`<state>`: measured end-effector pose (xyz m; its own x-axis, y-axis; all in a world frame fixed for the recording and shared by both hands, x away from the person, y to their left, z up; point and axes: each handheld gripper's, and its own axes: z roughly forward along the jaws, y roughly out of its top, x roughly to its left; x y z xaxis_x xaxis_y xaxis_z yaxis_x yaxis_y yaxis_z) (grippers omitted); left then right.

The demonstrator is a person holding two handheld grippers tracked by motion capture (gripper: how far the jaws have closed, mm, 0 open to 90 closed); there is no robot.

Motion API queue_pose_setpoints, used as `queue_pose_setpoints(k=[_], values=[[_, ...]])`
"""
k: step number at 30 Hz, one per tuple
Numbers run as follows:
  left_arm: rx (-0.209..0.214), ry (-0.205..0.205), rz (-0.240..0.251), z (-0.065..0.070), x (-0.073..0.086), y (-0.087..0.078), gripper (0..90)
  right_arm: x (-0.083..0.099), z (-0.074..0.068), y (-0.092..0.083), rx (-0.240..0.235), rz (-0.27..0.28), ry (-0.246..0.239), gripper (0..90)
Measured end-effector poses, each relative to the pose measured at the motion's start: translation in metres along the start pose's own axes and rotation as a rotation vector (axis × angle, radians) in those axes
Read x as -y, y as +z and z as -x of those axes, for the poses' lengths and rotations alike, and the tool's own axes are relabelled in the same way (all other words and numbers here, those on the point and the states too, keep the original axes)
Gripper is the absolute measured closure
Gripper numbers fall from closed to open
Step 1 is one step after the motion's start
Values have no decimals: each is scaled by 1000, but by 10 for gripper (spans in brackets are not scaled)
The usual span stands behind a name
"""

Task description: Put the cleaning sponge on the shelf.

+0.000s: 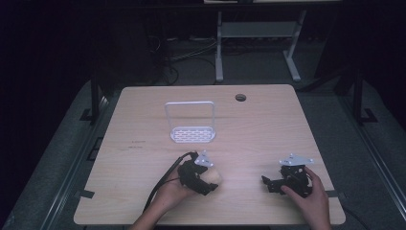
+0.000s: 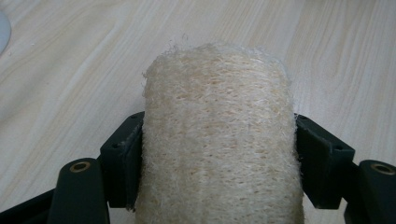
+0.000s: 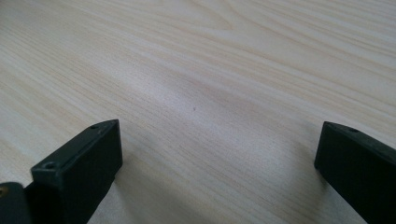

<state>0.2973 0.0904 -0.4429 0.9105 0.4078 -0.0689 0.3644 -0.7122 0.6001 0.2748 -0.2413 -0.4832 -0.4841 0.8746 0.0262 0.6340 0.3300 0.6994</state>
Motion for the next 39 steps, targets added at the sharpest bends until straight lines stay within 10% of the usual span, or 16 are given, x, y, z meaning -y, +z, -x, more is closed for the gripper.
queue_pose_setpoints(k=[39], values=[[-54, -20, 29, -36, -11, -15, 276, 0, 0, 0, 0, 0, 0, 7]])
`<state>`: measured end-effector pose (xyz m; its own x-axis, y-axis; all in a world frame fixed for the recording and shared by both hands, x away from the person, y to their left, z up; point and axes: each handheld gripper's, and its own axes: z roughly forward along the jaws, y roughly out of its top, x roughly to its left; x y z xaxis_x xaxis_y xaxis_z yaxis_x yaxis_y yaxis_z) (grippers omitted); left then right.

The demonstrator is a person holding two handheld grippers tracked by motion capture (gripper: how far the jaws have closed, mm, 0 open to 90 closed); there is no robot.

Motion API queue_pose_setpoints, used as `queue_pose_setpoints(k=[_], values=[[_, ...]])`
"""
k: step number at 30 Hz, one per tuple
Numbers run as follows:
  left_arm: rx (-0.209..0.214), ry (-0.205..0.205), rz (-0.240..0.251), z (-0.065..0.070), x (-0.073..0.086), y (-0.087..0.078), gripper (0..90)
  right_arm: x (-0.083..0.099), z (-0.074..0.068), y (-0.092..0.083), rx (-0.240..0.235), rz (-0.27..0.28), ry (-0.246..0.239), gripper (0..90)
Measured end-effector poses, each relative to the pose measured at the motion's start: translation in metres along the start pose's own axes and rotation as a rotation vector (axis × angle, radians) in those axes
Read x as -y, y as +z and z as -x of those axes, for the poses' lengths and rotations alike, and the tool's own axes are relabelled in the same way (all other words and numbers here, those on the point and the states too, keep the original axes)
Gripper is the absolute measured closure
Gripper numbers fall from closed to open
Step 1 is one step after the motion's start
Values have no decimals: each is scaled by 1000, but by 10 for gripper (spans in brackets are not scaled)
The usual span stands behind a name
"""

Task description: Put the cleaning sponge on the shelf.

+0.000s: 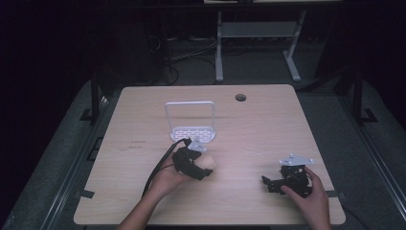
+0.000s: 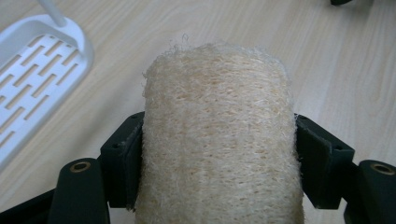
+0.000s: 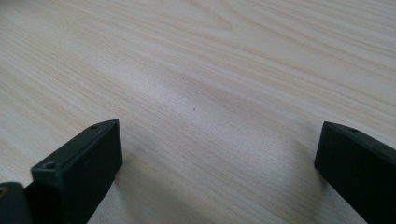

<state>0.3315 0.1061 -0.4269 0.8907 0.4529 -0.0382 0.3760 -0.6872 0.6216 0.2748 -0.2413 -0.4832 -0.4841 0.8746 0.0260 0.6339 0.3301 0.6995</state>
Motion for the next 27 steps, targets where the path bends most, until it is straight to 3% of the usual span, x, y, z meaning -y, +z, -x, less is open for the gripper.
queue_pose_setpoints(k=[27], values=[[-61, -30, 11, -28, -9, -3, 277, 0, 0, 0, -2, 0, 0, 7]])
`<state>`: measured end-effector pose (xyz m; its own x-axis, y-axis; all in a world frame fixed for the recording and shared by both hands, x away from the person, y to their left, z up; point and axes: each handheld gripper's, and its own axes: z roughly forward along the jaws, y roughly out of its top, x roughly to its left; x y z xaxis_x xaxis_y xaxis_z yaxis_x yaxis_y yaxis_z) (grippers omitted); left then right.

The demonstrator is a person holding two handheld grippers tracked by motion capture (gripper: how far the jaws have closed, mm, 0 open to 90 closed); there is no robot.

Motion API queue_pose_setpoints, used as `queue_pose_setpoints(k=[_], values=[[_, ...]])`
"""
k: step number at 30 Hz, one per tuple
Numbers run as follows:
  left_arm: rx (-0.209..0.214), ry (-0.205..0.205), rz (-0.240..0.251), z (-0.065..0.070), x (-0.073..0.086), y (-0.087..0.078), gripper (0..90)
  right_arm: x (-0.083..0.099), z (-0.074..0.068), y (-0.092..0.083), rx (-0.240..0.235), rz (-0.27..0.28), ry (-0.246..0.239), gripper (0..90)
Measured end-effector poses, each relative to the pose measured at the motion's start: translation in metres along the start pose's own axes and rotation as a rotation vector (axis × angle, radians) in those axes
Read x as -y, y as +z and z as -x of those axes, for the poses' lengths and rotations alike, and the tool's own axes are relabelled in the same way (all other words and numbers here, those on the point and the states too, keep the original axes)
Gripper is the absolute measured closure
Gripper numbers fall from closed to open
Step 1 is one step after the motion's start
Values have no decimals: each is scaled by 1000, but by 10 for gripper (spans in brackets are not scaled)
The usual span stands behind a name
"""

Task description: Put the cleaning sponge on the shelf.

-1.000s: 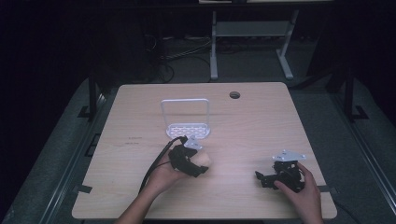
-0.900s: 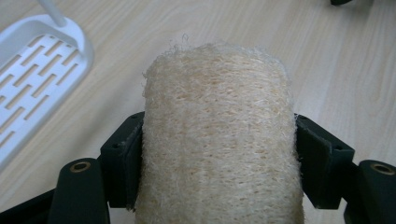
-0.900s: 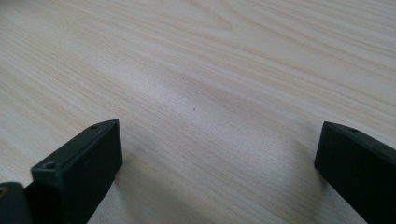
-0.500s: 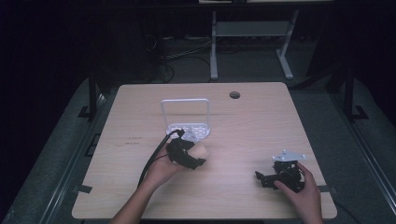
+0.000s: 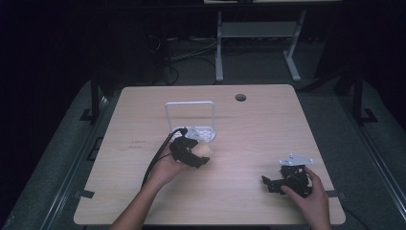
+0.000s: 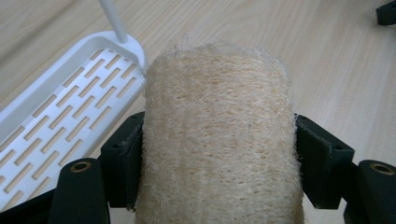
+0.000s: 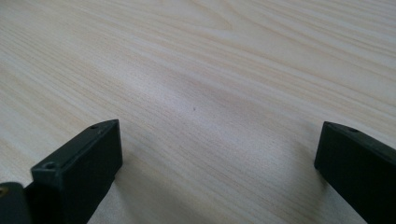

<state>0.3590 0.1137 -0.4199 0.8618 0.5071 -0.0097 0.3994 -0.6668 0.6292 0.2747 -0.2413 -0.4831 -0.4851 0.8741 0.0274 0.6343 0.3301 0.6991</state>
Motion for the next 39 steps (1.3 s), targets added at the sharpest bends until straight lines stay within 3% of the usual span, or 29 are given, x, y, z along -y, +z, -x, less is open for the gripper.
queue_pose_setpoints(k=[39], values=[[-100, -37, -6, -39, -17, 14, 278, 0, 0, 0, 2, 1, 0, 6]])
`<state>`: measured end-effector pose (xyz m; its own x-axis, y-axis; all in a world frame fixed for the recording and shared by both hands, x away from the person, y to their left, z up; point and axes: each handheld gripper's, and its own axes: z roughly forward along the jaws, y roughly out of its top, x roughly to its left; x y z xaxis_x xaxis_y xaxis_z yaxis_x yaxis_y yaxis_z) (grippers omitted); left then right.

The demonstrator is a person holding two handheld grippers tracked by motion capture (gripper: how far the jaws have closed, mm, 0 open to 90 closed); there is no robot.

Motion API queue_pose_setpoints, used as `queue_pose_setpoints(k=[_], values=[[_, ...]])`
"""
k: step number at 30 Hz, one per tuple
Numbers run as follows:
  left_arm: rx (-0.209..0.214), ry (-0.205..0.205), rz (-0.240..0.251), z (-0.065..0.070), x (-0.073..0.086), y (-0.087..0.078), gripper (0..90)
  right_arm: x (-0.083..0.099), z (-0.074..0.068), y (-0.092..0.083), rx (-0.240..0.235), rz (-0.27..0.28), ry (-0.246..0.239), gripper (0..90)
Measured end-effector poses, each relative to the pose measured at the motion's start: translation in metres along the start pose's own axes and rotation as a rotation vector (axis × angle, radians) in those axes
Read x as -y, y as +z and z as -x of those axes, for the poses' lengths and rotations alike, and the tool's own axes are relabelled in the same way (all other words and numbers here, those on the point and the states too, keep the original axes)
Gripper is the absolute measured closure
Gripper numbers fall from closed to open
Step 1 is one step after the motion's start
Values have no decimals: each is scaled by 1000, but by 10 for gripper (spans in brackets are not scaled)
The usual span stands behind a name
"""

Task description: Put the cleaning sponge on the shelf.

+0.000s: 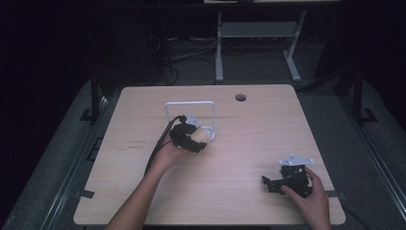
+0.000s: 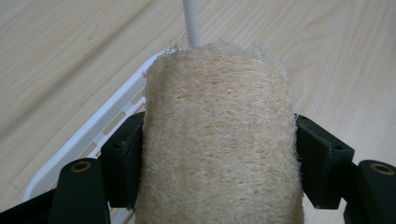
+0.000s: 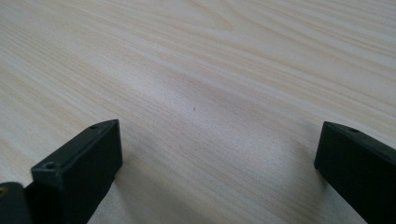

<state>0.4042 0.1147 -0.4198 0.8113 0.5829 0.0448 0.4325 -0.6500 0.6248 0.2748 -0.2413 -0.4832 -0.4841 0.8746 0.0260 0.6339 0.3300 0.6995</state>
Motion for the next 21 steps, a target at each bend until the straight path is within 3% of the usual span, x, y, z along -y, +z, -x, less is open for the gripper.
queue_pose_setpoints(k=[4, 6, 21], values=[[-5, -2, -11, -4, -2, 3, 278, 0, 0, 0, 0, 0, 0, 7], [-3, -21, -8, -6, -2, 8, 279, 0, 0, 0, 0, 0, 0, 6], [-49, -18, -39, -15, -7, 23, 278, 0, 0, 0, 0, 0, 0, 7]])
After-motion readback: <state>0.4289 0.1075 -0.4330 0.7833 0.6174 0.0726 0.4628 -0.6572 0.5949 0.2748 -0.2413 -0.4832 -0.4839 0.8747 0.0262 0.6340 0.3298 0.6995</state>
